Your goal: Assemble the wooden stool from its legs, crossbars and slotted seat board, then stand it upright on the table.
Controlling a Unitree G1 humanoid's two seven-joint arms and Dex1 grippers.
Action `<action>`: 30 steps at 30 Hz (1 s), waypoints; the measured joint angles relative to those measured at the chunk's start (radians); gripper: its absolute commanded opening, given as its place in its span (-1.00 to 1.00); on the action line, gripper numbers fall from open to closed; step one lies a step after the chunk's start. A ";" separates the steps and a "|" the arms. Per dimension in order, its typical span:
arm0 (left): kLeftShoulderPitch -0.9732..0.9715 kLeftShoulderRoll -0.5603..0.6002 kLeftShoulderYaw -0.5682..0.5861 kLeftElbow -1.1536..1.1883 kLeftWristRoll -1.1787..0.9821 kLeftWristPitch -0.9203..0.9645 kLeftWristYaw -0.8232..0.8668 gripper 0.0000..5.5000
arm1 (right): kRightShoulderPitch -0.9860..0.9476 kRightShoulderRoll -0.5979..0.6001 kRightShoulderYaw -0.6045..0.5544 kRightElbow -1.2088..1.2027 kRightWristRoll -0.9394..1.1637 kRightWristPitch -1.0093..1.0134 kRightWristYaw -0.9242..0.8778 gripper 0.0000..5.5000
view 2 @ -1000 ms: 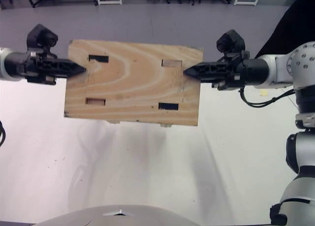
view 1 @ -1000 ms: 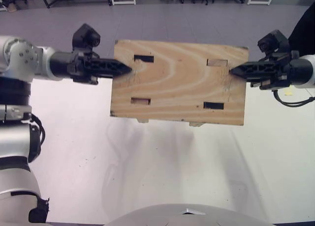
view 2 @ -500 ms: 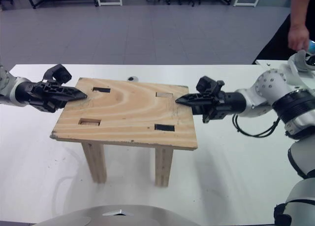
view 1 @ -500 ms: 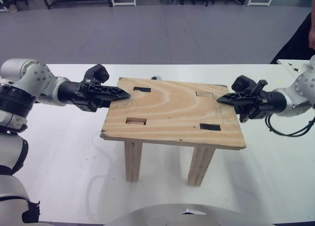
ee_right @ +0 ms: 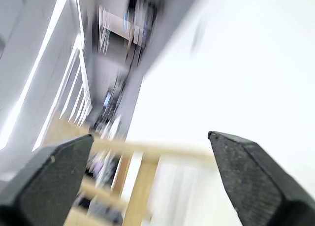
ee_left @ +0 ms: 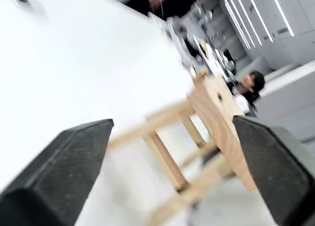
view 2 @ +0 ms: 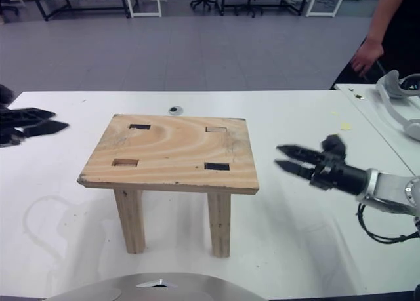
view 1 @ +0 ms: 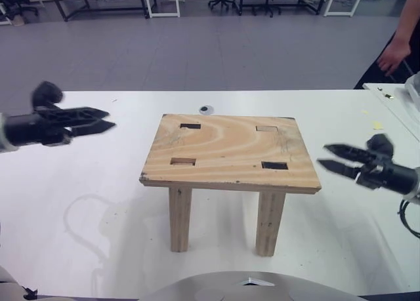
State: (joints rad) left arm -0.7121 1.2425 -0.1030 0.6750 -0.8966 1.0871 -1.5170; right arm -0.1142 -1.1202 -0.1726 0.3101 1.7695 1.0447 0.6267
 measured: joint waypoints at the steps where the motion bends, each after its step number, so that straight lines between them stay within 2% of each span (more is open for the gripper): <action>1: 0.023 -0.010 0.053 0.012 0.006 -0.079 0.059 0.69 | -0.007 0.032 -0.036 -0.009 -0.037 -0.079 -0.023 0.56; 2: 0.060 -0.046 0.134 0.021 0.012 -0.216 0.174 0.69 | -0.019 0.084 -0.063 -0.018 -0.115 -0.196 -0.060 0.56; 4: 0.111 -0.139 0.224 0.016 0.051 -0.437 0.377 0.69 | -0.051 0.181 -0.055 -0.026 -0.281 -0.378 -0.122 0.56; 7: 0.202 -0.356 0.308 -0.013 0.143 -0.770 0.710 0.69 | -0.117 0.349 0.041 0.028 -0.641 -0.704 -0.247 0.56; 10: 0.332 -0.541 0.318 -0.030 0.309 -1.051 0.984 0.69 | -0.181 0.486 0.160 0.186 -0.993 -0.988 -0.363 0.56; 13: 0.492 -0.722 0.301 0.019 0.509 -1.307 1.220 0.69 | -0.315 0.631 0.225 0.492 -1.283 -1.261 -0.419 0.56; 18: 0.491 -0.751 0.332 0.059 0.566 -1.373 1.259 0.69 | -0.394 0.672 0.138 0.714 -1.386 -1.434 -0.388 0.56; 30: 0.442 -0.790 0.353 0.060 0.630 -1.384 1.257 0.69 | -0.437 0.709 0.024 0.764 -1.479 -1.489 -0.335 0.56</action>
State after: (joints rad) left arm -0.2699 0.4523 0.2499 0.7348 -0.2666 -0.2970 -0.2597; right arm -0.5515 -0.4110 -0.1489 1.0744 0.2903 -0.4445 0.2921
